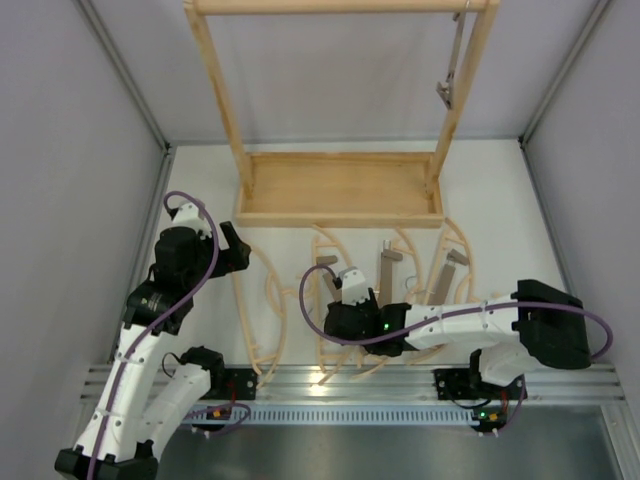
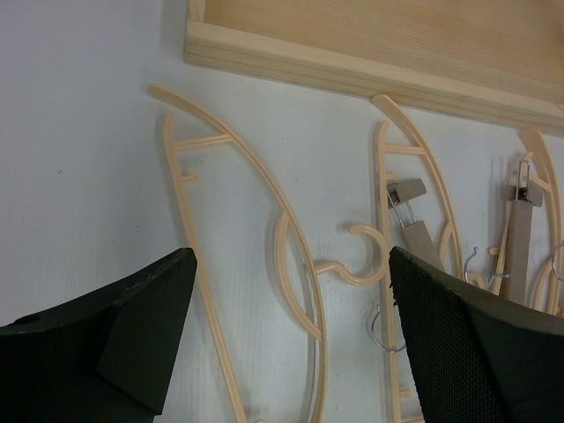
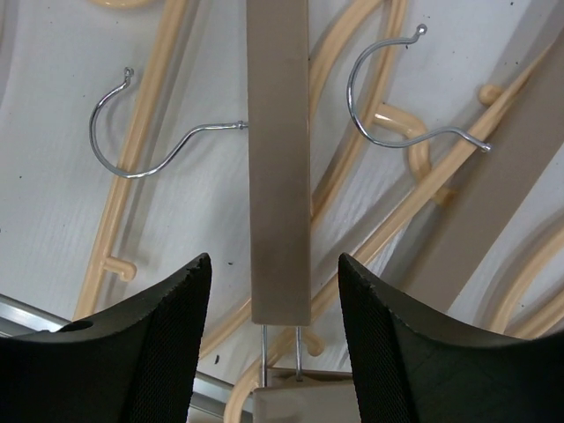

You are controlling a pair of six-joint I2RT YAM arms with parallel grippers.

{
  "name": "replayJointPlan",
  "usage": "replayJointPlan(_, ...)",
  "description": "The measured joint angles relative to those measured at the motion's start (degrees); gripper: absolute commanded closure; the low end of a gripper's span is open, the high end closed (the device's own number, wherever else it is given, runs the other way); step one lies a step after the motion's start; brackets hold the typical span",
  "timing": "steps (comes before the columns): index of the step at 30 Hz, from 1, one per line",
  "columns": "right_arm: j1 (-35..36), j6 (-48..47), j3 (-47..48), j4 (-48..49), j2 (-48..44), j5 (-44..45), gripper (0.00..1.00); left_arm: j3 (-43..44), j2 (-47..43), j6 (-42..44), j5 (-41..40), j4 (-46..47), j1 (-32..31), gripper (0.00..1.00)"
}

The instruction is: Organize the hangers

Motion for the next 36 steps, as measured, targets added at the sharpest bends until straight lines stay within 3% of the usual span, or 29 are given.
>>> replayJointPlan(20, -0.2, -1.0, -1.2, 4.1, 3.5, -2.4, 0.49, 0.0, 0.0, 0.0, 0.0, 0.0, -0.1, 0.05)
replayJointPlan(24, -0.2, -0.9, -1.2, 4.1, 3.7, -2.6, 0.62, 0.0, 0.0, 0.0, 0.0, 0.0, -0.1, 0.05)
replayJointPlan(28, -0.2, -0.5, -1.3, 4.2, 3.7, -2.7, 0.81, 0.0, 0.0, 0.0, 0.0, 0.0, -0.2, 0.05)
replayJointPlan(31, -0.2, -0.4, -1.3, 4.1, 3.6, -2.8, 0.89, 0.0, 0.0, 0.0, 0.0, 0.0, -0.2, 0.05)
replayJointPlan(36, -0.2, -0.6, -1.2, 3.2, 1.8, -3.1, 0.94, 0.0, 0.0, 0.0, 0.0, 0.0, -0.2, 0.05)
